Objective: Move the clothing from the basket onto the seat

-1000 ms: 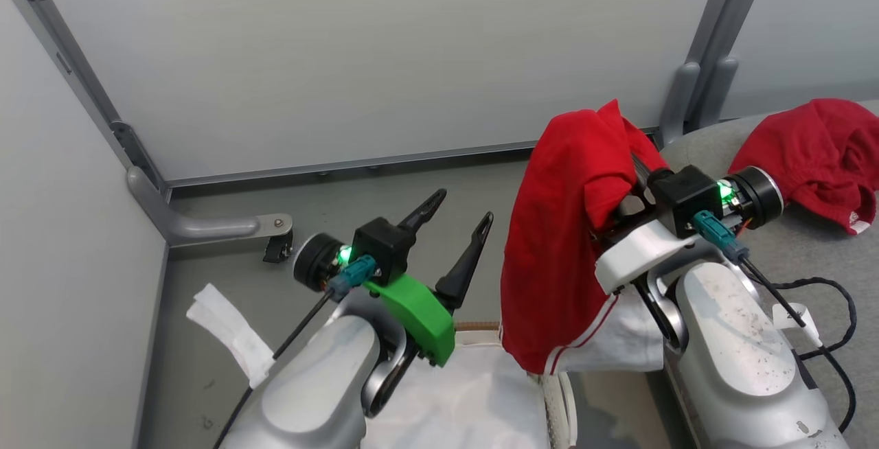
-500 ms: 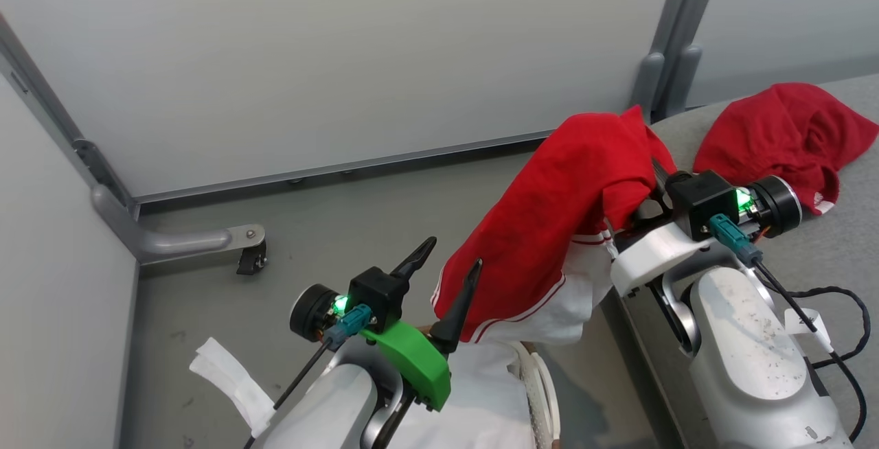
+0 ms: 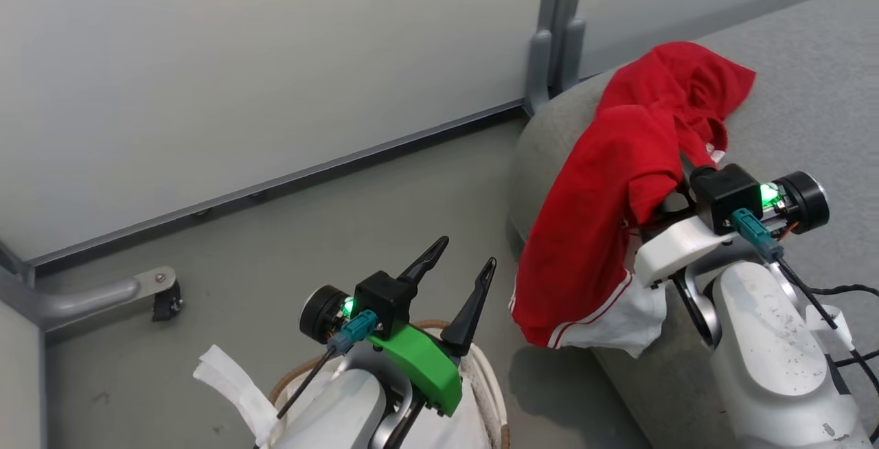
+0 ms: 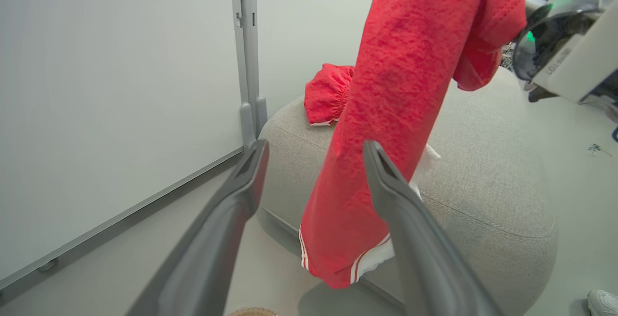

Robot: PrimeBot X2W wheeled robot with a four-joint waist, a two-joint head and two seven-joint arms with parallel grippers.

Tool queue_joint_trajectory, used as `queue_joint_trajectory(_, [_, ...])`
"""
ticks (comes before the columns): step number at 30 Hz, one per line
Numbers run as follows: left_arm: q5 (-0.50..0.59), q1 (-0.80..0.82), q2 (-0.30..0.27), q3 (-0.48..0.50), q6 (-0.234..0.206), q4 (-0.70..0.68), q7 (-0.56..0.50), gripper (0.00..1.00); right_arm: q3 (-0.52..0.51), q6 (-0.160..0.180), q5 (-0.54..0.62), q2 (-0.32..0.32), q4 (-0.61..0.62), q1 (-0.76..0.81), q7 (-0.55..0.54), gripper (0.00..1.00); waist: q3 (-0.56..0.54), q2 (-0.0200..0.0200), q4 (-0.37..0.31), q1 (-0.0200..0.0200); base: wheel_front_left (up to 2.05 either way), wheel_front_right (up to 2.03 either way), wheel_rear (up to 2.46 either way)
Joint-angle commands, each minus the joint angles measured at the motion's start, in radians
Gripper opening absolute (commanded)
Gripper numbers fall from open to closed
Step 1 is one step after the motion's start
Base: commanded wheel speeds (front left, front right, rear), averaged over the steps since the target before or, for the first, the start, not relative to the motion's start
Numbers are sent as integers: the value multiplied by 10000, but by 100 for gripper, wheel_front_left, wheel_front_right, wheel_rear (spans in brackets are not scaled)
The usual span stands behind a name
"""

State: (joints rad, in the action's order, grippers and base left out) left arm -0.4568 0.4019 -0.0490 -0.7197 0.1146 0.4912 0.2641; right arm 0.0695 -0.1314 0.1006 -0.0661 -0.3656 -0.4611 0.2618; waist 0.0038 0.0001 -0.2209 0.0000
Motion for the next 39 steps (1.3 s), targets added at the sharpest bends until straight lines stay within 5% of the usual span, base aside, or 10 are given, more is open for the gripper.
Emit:
queue_joint_trajectory(1, [-35,123,-31,-6,-38,-40,1,100,-57,14,52,-52,57,-71,49,0,358,-1,-925,0,0,0,0])
queue_joint_trajectory(15, [359,527,-38,-341,24,-28,1,100,-877,14,-137,-127,419,-471,49,0,1248,-1,-1678,0,0,0,0])
queue_joint_trajectory(30, [977,1482,-39,-309,124,52,3,100,-2507,14,-171,-2095,541,-4030,49,0,3098,-1,-830,0,0,0,0])
queue_joint_trajectory(39, [1682,2470,-153,111,139,-123,2,100,-3756,14,-175,-2918,-791,-5799,48,0,5144,-1,-113,0,0,0,0])
